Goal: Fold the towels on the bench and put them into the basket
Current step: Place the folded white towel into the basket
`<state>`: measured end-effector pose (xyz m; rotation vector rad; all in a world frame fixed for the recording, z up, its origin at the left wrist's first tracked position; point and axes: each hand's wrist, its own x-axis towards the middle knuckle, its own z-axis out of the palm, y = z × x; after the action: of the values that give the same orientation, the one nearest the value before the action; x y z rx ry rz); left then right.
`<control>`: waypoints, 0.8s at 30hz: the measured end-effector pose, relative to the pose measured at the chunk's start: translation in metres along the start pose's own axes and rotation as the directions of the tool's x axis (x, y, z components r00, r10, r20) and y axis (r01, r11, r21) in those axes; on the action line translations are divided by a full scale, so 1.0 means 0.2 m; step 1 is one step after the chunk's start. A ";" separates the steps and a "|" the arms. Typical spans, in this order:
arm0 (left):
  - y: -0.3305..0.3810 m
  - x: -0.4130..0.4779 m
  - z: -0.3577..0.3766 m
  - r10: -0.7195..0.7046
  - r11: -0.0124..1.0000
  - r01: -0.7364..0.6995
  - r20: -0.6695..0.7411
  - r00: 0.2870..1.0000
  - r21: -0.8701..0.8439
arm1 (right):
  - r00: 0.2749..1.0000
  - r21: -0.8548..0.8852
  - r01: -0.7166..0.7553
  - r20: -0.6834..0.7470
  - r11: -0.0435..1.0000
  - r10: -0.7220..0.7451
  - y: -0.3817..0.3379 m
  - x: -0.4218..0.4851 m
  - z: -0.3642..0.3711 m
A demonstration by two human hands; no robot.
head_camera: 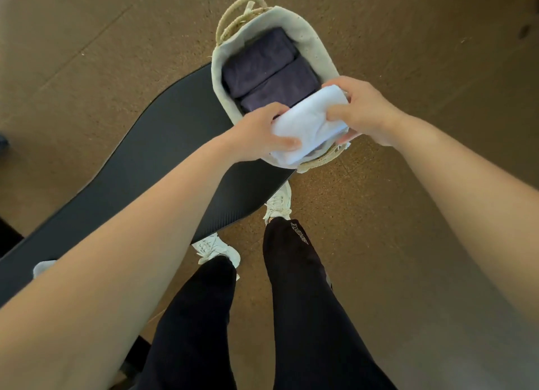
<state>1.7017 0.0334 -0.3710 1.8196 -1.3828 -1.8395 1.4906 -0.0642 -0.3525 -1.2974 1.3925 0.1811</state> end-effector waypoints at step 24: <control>-0.11 0.18 0.15 0.203 0.657 -0.008 -0.167 0.965 0.754 | 0.895 -0.721 0.424 0.242 0.548 -0.375 0.13 0.14 0.06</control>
<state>1.6788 0.0335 -0.4175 2.1216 -2.3057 -0.9557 1.4868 -0.0619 -0.3917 -2.2739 0.9180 0.5328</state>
